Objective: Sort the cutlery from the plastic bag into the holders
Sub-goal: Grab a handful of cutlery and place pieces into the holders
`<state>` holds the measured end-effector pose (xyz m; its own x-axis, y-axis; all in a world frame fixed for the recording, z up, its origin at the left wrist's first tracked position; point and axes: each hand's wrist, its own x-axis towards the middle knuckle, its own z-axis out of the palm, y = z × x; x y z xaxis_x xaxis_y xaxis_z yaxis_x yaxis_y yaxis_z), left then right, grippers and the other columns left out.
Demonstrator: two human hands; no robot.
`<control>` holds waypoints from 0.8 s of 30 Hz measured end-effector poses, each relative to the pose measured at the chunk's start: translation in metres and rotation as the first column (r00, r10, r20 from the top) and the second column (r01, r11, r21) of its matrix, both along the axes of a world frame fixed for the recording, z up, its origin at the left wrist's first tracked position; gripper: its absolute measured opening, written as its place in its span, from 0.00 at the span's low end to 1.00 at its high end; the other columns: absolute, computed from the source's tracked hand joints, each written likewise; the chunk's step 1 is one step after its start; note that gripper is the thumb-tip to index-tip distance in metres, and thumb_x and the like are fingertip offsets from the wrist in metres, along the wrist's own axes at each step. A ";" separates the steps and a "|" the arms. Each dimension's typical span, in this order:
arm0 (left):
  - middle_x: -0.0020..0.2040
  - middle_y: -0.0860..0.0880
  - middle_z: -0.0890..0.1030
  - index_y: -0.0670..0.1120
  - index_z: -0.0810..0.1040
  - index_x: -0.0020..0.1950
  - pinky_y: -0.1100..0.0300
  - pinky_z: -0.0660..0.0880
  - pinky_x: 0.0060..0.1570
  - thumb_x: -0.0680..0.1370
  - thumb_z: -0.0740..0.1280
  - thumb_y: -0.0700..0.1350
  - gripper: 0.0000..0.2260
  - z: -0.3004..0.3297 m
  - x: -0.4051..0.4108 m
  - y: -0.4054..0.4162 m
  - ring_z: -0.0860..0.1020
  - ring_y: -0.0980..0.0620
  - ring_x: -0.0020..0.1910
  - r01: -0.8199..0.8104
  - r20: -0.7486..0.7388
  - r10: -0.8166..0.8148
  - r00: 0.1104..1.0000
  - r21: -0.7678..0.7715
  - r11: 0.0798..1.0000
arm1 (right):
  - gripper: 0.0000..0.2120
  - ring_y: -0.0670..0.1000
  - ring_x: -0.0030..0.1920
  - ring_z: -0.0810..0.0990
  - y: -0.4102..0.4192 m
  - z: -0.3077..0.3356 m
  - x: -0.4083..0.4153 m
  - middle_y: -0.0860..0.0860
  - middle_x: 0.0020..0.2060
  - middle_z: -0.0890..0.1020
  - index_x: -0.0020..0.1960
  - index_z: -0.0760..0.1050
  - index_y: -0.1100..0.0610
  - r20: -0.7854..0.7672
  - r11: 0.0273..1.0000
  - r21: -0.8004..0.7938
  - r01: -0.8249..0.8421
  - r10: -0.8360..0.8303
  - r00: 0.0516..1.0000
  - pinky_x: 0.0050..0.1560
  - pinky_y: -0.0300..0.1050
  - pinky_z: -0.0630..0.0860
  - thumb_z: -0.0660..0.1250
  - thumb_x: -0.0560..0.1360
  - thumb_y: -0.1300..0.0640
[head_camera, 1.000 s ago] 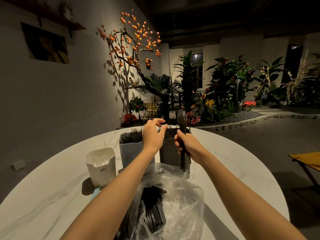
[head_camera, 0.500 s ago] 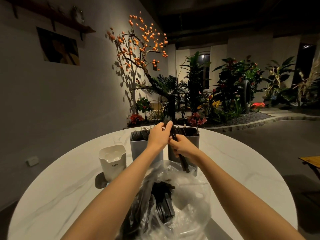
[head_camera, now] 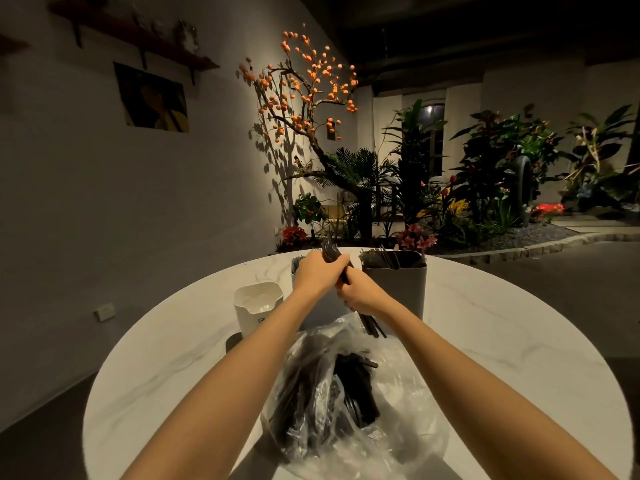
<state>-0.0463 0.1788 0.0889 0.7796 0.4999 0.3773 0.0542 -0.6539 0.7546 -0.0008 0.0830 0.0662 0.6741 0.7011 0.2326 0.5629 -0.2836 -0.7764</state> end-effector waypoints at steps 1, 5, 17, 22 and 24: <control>0.33 0.49 0.76 0.46 0.74 0.34 0.59 0.68 0.35 0.77 0.66 0.52 0.15 0.000 -0.001 0.002 0.75 0.49 0.37 -0.002 -0.004 0.002 1.000 -0.013 1.000 | 0.15 0.45 0.30 0.65 0.002 0.000 -0.002 0.48 0.31 0.68 0.38 0.63 0.52 0.021 1.000 -0.005 -0.008 0.008 1.000 0.30 0.37 0.62 0.55 0.79 0.67; 0.30 0.50 0.74 0.46 0.72 0.32 0.59 0.65 0.31 0.77 0.65 0.48 0.15 0.001 -0.007 0.008 0.72 0.52 0.33 -0.004 0.034 0.008 0.999 -0.111 0.994 | 0.07 0.46 0.30 0.69 0.004 -0.001 -0.002 0.48 0.31 0.72 0.43 0.69 0.56 0.059 1.000 -0.001 -0.026 0.026 0.998 0.31 0.38 0.67 0.60 0.80 0.60; 0.29 0.47 0.73 0.44 0.71 0.35 0.61 0.64 0.29 0.75 0.68 0.50 0.13 0.013 -0.006 0.021 0.69 0.50 0.29 -0.011 0.217 0.129 0.968 -0.475 0.880 | 0.10 0.53 0.40 0.75 0.009 0.006 0.008 0.51 0.40 0.77 0.46 0.73 0.55 0.411 0.975 -0.070 0.209 -0.163 0.897 0.37 0.47 0.68 0.59 0.81 0.50; 0.24 0.49 0.72 0.43 0.72 0.33 0.66 0.59 0.21 0.76 0.69 0.46 0.14 0.013 -0.007 0.018 0.66 0.55 0.20 0.028 0.110 0.050 0.993 -0.616 0.787 | 0.10 0.57 0.46 0.78 0.017 0.009 0.004 0.54 0.48 0.81 0.53 0.75 0.56 0.475 0.965 -0.057 0.255 -0.199 0.858 0.39 0.47 0.69 0.58 0.81 0.52; 0.24 0.50 0.72 0.42 0.75 0.35 0.66 0.61 0.21 0.75 0.68 0.43 0.10 0.012 -0.007 0.021 0.66 0.56 0.20 0.022 0.115 0.068 0.991 -0.645 0.764 | 0.10 0.55 0.45 0.76 0.018 0.009 0.006 0.54 0.47 0.81 0.52 0.75 0.57 0.469 0.960 -0.062 0.273 -0.214 0.857 0.39 0.46 0.69 0.60 0.80 0.51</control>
<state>-0.0533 0.2001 0.1014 0.7338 0.6773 0.0523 -0.0609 -0.0111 0.9981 0.0049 0.1009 0.0749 0.6674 0.5711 0.4780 0.7443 -0.5331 -0.4023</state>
